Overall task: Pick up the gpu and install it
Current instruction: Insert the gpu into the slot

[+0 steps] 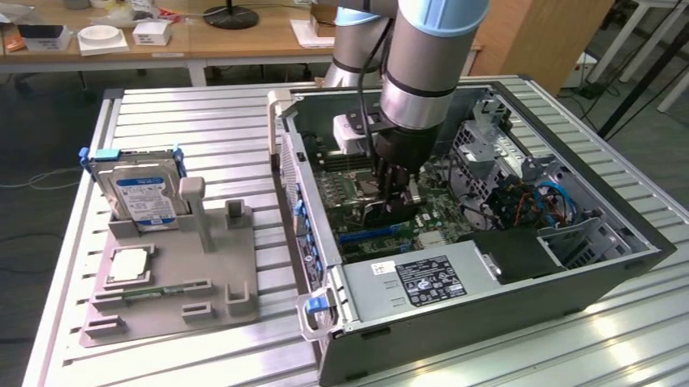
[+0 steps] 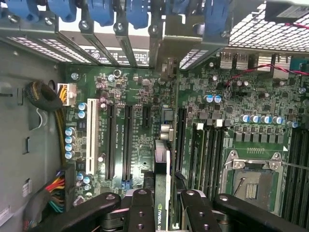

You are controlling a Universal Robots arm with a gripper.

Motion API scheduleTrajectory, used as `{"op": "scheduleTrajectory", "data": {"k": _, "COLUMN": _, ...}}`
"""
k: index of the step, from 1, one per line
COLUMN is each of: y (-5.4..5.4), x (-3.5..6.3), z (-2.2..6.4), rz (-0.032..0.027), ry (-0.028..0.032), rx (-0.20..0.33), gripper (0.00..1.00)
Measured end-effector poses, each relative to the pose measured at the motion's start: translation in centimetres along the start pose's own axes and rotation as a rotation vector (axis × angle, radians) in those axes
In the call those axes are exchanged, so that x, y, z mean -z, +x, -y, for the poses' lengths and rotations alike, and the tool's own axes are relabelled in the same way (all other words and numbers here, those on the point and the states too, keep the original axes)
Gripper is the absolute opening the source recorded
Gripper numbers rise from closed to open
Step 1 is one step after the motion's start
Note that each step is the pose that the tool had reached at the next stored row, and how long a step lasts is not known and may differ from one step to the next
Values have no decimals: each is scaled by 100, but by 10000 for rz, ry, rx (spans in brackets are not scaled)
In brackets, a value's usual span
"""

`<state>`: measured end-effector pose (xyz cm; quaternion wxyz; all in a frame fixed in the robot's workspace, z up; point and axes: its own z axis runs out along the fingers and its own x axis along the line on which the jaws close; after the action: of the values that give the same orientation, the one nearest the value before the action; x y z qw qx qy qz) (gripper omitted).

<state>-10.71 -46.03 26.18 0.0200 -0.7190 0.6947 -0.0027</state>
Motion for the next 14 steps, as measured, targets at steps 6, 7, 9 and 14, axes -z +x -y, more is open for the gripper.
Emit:
{"op": "scheduleTrajectory", "data": {"k": 6, "y": -1, "x": -3, "z": -30, "rz": 2, "ry": 2, "rx": -1, "gripper": 26}}
{"op": "scheduleTrajectory", "data": {"k": 7, "y": -2, "x": -2, "z": -34, "rz": 1, "ry": 0, "rx": -1, "gripper": 26}}
{"op": "scheduleTrajectory", "data": {"k": 9, "y": -1, "x": -3, "z": -43, "rz": 2, "ry": 1, "rx": -1, "gripper": 26}}
{"op": "scheduleTrajectory", "data": {"k": 14, "y": -1, "x": -10, "z": -52, "rz": 0, "ry": 1, "rx": -1, "gripper": 26}}
